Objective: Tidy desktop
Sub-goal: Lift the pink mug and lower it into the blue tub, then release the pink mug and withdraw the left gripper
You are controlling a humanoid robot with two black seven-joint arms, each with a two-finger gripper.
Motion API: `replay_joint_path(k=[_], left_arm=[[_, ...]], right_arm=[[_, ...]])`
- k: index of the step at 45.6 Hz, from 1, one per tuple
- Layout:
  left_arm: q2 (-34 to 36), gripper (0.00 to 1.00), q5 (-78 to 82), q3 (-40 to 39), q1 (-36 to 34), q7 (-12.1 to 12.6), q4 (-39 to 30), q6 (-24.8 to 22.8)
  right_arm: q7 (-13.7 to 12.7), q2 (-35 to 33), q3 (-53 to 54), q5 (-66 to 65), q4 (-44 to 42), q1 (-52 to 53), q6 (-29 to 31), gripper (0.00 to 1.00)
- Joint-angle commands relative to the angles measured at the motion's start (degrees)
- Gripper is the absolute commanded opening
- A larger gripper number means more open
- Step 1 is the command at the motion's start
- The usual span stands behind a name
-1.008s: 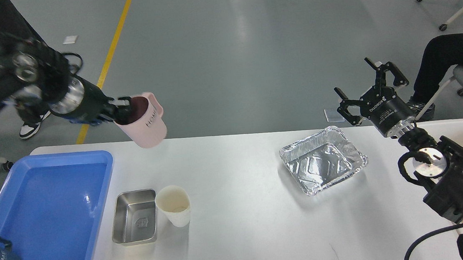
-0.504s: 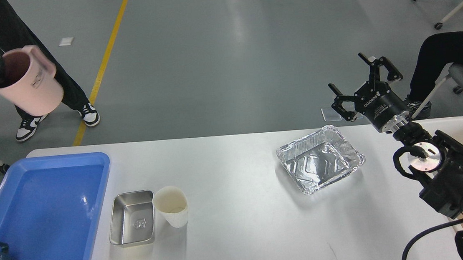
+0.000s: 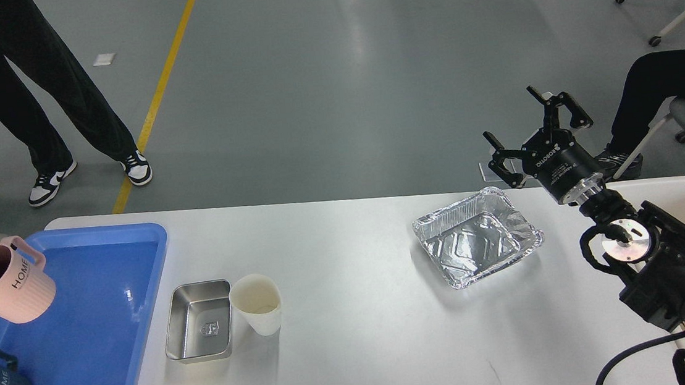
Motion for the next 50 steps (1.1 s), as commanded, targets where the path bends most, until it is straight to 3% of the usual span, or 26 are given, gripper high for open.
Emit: replay_joint_path(k=[1, 11, 29, 34, 39, 42, 48, 50], left_arm=[[-1.11, 0.00, 0.14, 0.40, 5.25, -0.03, -3.22, 3.48], [-3.65, 0.00, 4.27, 0.57, 13.00, 0.14, -9.64, 11.30], [-7.26, 0.02, 9.19, 0.84, 16.34, 0.76, -9.56, 16.67], [-7.35, 0.08, 9.72, 0.75, 17.39, 0.76, -9.64, 16.76], [-7.35, 0.22, 9.72, 0.75, 17.48, 0.67, -9.64, 16.85], [-7.35, 0.53, 9.63, 0.66, 17.39, 0.32, -9.64, 16.85], [-7.18, 0.82, 9.46, 0.31, 17.31, -0.21, -9.73, 16.41], [-7.00, 0.87, 9.46, 0.14, 17.31, -0.38, -9.73, 16.23]], right_arm=[[0.03, 0.01, 0.04, 0.00, 0.00, -0.10, 0.00, 1.00], [0.03, 0.19, -0.04, 0.00, 0.09, -0.10, 0.08, 1.00], [0.03, -0.25, 0.04, 0.00, 0.09, -0.71, 0.17, 1.00], [0.03, -0.25, 0.04, 0.09, 0.09, -0.71, 0.17, 1.00], [0.03, -0.07, 0.04, 0.09, 0.18, -1.15, 0.17, 1.00], [0.03, -0.07, 0.04, 0.00, 0.35, -1.41, 0.17, 1.00], [0.03, 0.01, 0.04, 0.09, 0.62, -1.33, 0.17, 1.00], [0.03, -0.07, 0.04, 0.09, 0.62, -1.33, 0.17, 1.00]])
